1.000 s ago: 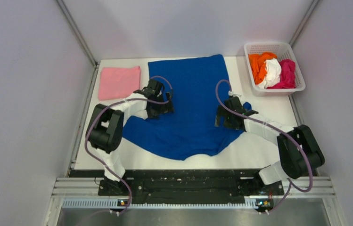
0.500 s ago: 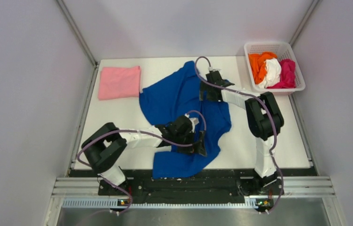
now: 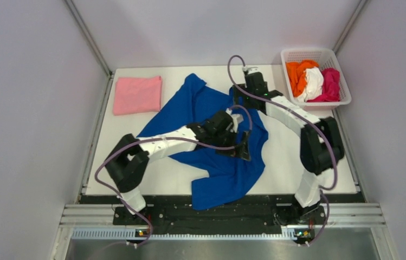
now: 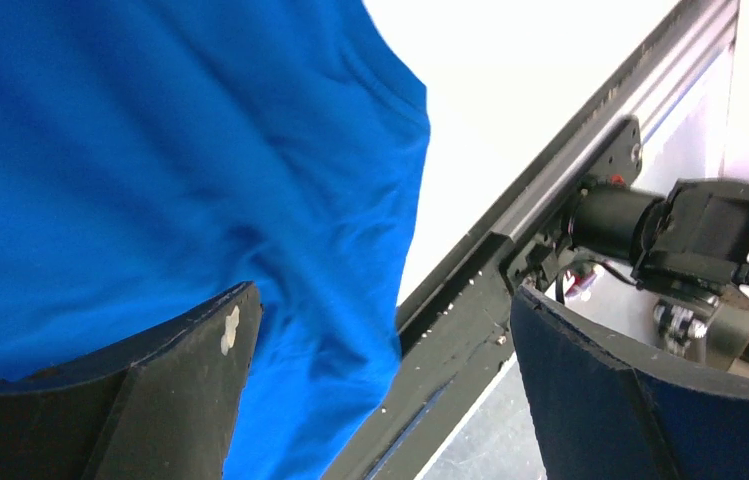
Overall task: Fold and stack the t-shirts
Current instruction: Flatten out the tshirt
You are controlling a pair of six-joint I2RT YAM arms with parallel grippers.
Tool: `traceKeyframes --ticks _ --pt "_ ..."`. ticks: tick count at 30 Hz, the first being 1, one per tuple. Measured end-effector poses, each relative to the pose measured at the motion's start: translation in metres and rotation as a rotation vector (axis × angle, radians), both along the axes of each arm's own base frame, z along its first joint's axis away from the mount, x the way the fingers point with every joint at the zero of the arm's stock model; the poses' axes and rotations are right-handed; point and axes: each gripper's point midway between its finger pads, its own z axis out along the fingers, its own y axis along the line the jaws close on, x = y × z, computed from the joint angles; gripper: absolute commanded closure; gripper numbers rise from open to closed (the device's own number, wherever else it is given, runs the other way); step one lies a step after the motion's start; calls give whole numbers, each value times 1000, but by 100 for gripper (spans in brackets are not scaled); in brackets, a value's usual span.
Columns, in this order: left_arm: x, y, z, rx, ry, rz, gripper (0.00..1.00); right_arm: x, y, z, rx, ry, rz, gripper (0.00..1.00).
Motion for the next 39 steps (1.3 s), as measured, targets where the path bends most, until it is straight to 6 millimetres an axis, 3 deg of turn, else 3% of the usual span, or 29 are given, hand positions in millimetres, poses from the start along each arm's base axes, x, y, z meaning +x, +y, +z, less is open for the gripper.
traceKeyframes --ticks 3,6,8,11,14,16,21,24,25,30,35,39 --pt "30 43 16 12 -43 127 1 -37 -26 37 58 -54 -63 1" --pt "78 98 25 12 -68 314 1 -74 -37 46 149 -80 -104 1" --pt "115 137 23 29 -76 448 1 -105 -32 31 201 -41 -101 1" --pt "154 188 6 112 -51 615 1 -151 -8 -6 235 73 -42 1" --pt "175 215 -15 180 -7 694 1 -185 11 -33 247 163 7 1" --pt "180 227 -33 222 30 724 1 -196 17 -44 262 197 7 1" --pt "178 242 -59 292 88 754 1 -188 17 -62 253 214 -44 1" --pt "176 246 -68 312 102 766 1 -186 11 -79 229 244 -81 1" --pt "176 247 -69 312 100 769 1 -180 12 -76 245 228 -87 1" --pt "167 249 -69 273 77 799 2 -156 -18 -77 278 202 -206 1" --pt "137 247 -70 227 79 804 2 -131 -53 -76 289 161 -307 1" --pt "93 227 -71 215 99 755 2 -102 -72 -76 274 145 -349 1"
